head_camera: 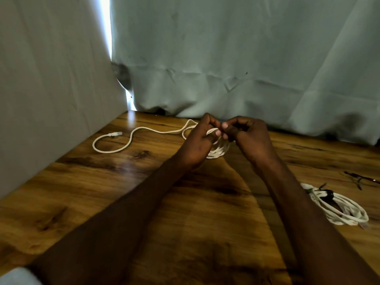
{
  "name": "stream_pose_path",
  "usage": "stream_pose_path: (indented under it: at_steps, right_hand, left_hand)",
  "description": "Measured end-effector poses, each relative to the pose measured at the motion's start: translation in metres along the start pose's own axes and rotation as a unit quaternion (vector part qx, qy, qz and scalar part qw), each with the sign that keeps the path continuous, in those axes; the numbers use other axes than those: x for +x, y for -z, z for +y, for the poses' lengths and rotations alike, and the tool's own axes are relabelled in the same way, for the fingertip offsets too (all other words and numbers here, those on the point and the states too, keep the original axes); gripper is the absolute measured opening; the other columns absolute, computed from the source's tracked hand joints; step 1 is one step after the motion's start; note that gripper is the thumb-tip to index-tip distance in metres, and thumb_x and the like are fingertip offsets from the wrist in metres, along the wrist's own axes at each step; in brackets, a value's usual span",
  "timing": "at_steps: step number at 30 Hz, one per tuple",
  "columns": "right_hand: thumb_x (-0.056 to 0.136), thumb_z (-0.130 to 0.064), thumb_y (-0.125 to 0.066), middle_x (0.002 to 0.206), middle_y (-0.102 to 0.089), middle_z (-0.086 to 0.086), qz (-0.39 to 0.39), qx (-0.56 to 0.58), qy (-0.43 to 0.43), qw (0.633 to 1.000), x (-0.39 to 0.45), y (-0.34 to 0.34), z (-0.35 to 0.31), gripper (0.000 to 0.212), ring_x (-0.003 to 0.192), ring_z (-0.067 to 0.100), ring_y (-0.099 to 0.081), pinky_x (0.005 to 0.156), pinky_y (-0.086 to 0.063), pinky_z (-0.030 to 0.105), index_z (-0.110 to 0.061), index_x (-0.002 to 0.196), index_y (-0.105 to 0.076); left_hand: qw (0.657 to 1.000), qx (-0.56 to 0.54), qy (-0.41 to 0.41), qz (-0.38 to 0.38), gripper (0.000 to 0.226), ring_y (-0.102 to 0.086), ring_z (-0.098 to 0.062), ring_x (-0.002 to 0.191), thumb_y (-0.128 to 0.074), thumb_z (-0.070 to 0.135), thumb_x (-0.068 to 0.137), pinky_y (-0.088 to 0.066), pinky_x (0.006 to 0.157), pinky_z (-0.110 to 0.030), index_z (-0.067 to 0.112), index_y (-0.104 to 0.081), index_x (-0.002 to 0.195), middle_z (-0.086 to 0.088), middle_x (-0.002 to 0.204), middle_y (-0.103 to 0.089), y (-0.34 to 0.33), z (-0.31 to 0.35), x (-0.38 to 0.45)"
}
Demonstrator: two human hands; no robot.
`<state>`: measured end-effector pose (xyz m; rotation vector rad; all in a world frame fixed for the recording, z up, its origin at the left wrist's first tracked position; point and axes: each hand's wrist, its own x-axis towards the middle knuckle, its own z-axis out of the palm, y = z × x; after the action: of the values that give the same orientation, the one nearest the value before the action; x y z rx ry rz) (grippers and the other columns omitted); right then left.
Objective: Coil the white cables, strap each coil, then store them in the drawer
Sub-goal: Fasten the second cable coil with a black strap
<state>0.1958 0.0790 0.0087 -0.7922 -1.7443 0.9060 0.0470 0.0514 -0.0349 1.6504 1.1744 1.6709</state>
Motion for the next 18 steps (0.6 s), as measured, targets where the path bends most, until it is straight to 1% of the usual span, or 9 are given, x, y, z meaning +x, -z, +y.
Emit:
stream_pose_path:
  at_steps: [3,5,6,8,9,11,13,16,18]
  right_hand:
    - [0.093,-0.009,-0.072,0.057,-0.068,-0.001,0.004,-0.031,-0.001,1.000,0.001,0.003,0.000,0.014,0.053,0.002,-0.059,0.058,-0.046,0.017,-0.008,0.081,-0.079]
    - [0.091,-0.015,-0.075,0.060,-0.071,-0.001,-0.006,-0.094,0.021,0.995,0.001,0.005,0.002,0.014,0.058,0.006,-0.065,0.063,-0.050,0.025,-0.014,0.078,-0.080]
    - [0.089,-0.020,-0.076,0.064,-0.073,-0.002,-0.004,-0.159,0.040,0.987,0.000,0.004,0.005,0.010,0.063,0.009,-0.068,0.066,-0.054,0.030,-0.018,0.081,-0.082]
    - [0.085,-0.028,-0.079,0.072,-0.076,-0.004,-0.002,-0.264,0.051,0.963,-0.002,0.001,0.007,0.006,0.068,0.012,-0.072,0.071,-0.059,0.036,-0.026,0.089,-0.083]
    - [0.085,-0.029,-0.081,0.073,-0.077,-0.003,-0.011,-0.252,0.032,0.967,-0.004,-0.001,0.007,0.007,0.068,0.013,-0.073,0.071,-0.060,0.036,-0.026,0.091,-0.083]
    - [0.090,-0.031,-0.079,0.074,-0.078,0.003,-0.037,-0.139,-0.041,0.989,-0.008,-0.006,0.003,0.014,0.066,0.017,-0.075,0.065,-0.058,0.032,-0.018,0.092,-0.082]
    - [0.097,-0.029,-0.071,0.078,-0.078,0.012,-0.048,-0.022,-0.123,0.991,-0.012,-0.008,-0.004,0.025,0.063,0.018,-0.072,0.056,-0.053,0.022,-0.005,0.094,-0.080]
    - [0.098,-0.013,-0.069,0.084,-0.076,0.019,-0.057,0.114,-0.220,0.967,-0.015,-0.008,-0.011,0.020,0.060,0.016,-0.070,0.053,-0.053,0.020,0.006,0.102,-0.076]
    - [0.095,-0.013,-0.071,0.084,-0.076,0.014,-0.077,0.149,-0.258,0.952,-0.014,-0.009,-0.011,0.015,0.065,0.018,-0.072,0.061,-0.052,0.026,-0.001,0.104,-0.076]
  left_hand:
    - [1.000,-0.009,0.008,0.026,0.026,-0.065,-0.036,0.113,-0.057,0.022,0.096,-0.052,0.097,-0.062,0.031,-0.047,0.118,-0.019,0.120,-0.063,0.003,0.000,0.001]
    - [0.999,-0.004,-0.002,0.032,0.027,-0.067,-0.041,0.105,-0.053,0.018,0.099,-0.053,0.092,-0.064,0.031,-0.051,0.122,-0.017,0.115,-0.066,0.007,-0.001,0.004]
    - [0.999,0.004,-0.013,0.038,0.024,-0.068,-0.039,0.100,-0.052,0.015,0.099,-0.054,0.090,-0.062,0.027,-0.055,0.120,-0.013,0.110,-0.068,0.009,-0.001,0.006]
    - [0.997,0.025,-0.034,0.060,0.017,-0.066,-0.022,0.090,-0.051,0.009,0.099,-0.055,0.083,-0.045,0.017,-0.059,0.111,-0.003,0.099,-0.067,0.012,0.001,0.008]
    - [0.996,0.030,-0.042,0.069,0.014,-0.063,-0.014,0.085,-0.051,0.006,0.099,-0.052,0.078,-0.036,0.013,-0.058,0.109,0.001,0.095,-0.065,0.013,0.001,0.008]
    - [0.995,0.038,-0.055,0.074,0.011,-0.059,-0.007,0.080,-0.052,0.002,0.100,-0.048,0.072,-0.026,0.008,-0.056,0.108,0.005,0.091,-0.063,0.015,0.002,0.007]
    - [0.994,0.047,-0.059,0.077,0.010,-0.058,-0.001,0.075,-0.052,0.001,0.100,-0.045,0.067,-0.019,0.005,-0.057,0.108,0.006,0.088,-0.062,0.015,0.003,0.006]
    - [0.996,0.031,-0.055,0.068,0.010,-0.059,-0.003,0.078,-0.053,0.002,0.100,-0.046,0.072,-0.023,0.006,-0.057,0.108,0.007,0.090,-0.063,0.015,0.004,0.006]
    - [0.997,0.028,-0.048,0.060,0.010,-0.059,-0.006,0.083,-0.054,0.005,0.100,-0.046,0.076,-0.027,0.010,-0.058,0.108,0.007,0.093,-0.063,0.013,0.002,0.007]
